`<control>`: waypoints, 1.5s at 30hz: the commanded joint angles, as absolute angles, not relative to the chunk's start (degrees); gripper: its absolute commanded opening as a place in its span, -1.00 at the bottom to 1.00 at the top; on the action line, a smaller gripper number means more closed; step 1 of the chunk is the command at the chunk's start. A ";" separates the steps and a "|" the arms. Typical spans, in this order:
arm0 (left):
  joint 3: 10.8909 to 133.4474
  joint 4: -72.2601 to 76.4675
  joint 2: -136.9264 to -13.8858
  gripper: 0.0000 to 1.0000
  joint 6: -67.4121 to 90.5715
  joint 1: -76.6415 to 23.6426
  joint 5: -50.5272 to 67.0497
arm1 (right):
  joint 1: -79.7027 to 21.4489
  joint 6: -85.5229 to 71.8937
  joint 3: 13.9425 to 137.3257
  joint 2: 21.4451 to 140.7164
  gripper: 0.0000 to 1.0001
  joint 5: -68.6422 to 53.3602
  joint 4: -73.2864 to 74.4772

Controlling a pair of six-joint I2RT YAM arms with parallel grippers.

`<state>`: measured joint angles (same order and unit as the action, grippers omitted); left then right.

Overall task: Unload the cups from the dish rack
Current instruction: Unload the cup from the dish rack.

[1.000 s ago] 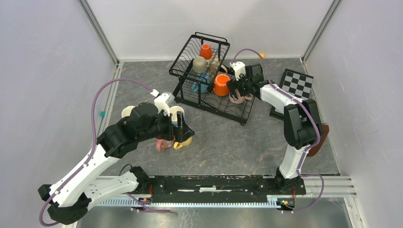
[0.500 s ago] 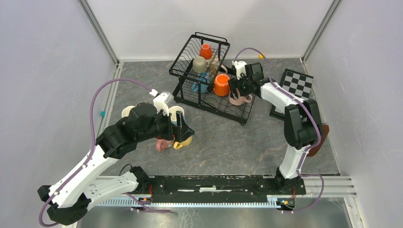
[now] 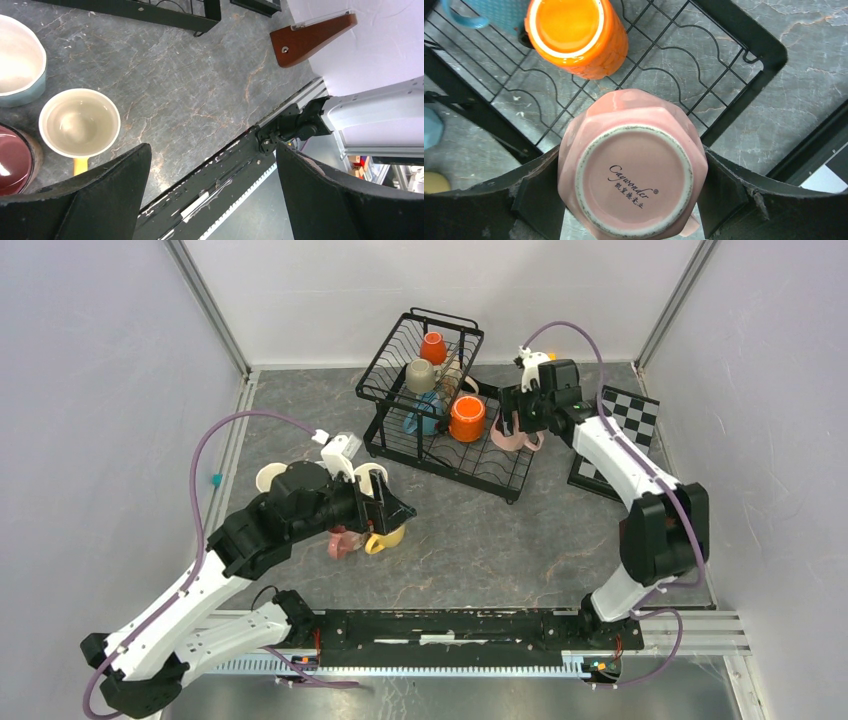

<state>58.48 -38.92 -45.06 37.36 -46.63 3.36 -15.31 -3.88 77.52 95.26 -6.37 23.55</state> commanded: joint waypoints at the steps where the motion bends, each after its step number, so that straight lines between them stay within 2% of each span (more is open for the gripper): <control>1: 56.93 -31.76 -43.78 1.00 41.41 -46.75 3.35 | -15.16 -9.57 75.88 86.88 -0.71 -7.68 21.11; 9: 52.42 -21.79 -43.51 1.00 45.63 -46.76 5.22 | -15.20 -16.06 68.42 74.59 -0.78 -13.44 20.80; 18: 45.39 -6.07 -44.94 1.00 51.29 -46.76 9.97 | -15.64 -28.64 58.69 60.40 -0.81 -27.70 12.05; 24: 44.91 -0.26 -47.44 1.00 52.73 -46.78 12.52 | -19.01 -41.54 52.96 56.70 -0.86 -32.14 0.42; 33: 46.11 3.74 -50.14 0.99 50.84 -46.76 11.95 | -26.75 -54.55 48.40 57.48 -0.87 -31.91 -15.86; 45: 44.63 9.92 -50.26 0.57 49.25 -46.76 12.29 | -28.86 -67.33 41.65 57.88 -0.92 -31.70 -29.44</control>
